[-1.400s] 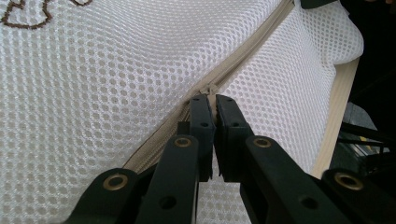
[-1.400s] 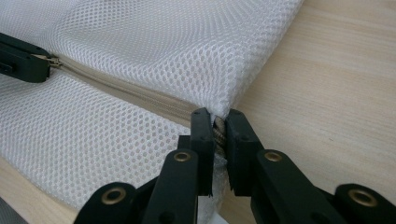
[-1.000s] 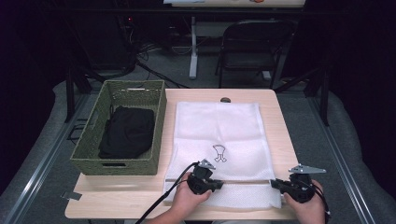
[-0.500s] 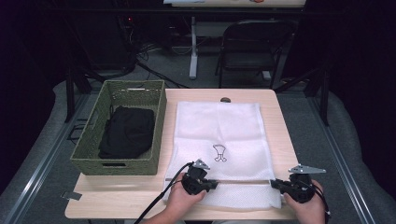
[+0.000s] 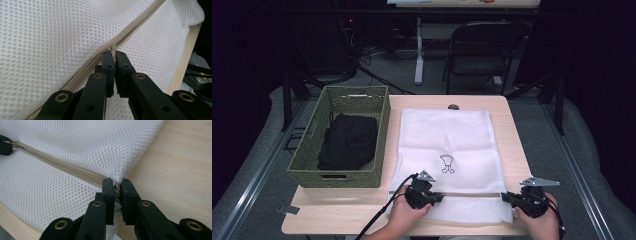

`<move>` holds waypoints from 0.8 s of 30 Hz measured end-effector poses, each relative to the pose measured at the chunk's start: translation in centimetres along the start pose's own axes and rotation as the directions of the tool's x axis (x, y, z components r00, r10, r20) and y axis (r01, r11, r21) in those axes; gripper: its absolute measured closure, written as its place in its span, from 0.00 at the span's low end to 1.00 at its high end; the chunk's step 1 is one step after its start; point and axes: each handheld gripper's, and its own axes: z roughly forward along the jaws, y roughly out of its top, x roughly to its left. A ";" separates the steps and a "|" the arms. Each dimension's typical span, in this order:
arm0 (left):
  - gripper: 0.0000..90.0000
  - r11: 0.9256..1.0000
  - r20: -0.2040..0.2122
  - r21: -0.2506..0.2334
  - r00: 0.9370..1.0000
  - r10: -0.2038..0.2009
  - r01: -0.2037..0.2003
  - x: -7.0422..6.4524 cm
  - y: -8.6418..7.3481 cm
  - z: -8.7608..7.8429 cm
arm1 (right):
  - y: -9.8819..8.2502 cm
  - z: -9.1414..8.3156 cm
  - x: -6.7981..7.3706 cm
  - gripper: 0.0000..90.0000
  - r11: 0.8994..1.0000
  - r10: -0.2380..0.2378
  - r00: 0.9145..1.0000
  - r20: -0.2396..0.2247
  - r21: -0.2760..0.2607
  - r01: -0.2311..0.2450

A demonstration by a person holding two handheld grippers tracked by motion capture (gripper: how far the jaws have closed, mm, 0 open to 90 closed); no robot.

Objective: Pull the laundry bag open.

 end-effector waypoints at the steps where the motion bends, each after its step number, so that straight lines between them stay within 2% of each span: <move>1: 0.97 1.000 0.003 0.002 1.000 -0.012 0.012 0.2 -0.1 -0.1 | -0.1 -0.1 -0.3 0.92 1.000 0.016 1.000 -0.019 -0.004 -0.016; 4: 0.97 1.000 -0.002 0.001 1.000 -0.008 0.008 0.3 -0.2 -0.2 | -0.1 0.0 -0.3 0.92 1.000 0.013 1.000 -0.006 -0.003 -0.013; 9: 0.97 1.000 -0.001 -0.001 1.000 -0.004 0.004 0.3 -0.3 -0.4 | -0.1 0.0 -0.1 0.92 1.000 0.011 1.000 -0.011 -0.001 -0.011; 13: 0.97 1.000 -0.021 0.004 1.000 0.002 -0.002 0.4 -0.6 -0.6 | -0.1 0.0 -0.1 0.92 1.000 0.010 1.000 -0.018 -0.002 -0.010; 14: 0.97 1.000 -0.024 0.006 1.000 0.002 -0.002 0.5 -0.7 -0.7 | -0.1 0.0 0.0 0.92 1.000 0.004 1.000 -0.004 -0.001 -0.004; 19: 0.97 1.000 -0.034 0.008 0.999 -0.015 0.015 1.1 -1.1 -1.3 | -0.1 -0.1 -0.3 0.92 1.000 0.011 1.000 -0.002 -0.003 -0.011; 21: 0.97 1.000 -0.030 -0.002 0.999 -0.025 0.025 1.3 -1.3 -1.6 | -0.1 0.0 -0.2 0.92 1.000 0.013 1.000 -0.015 -0.005 -0.013; 24: 0.97 1.000 -0.039 0.004 0.999 -0.015 0.015 1.3 -1.4 -1.9 | -0.1 0.1 0.0 0.92 1.000 0.005 1.000 -0.013 -0.002 -0.005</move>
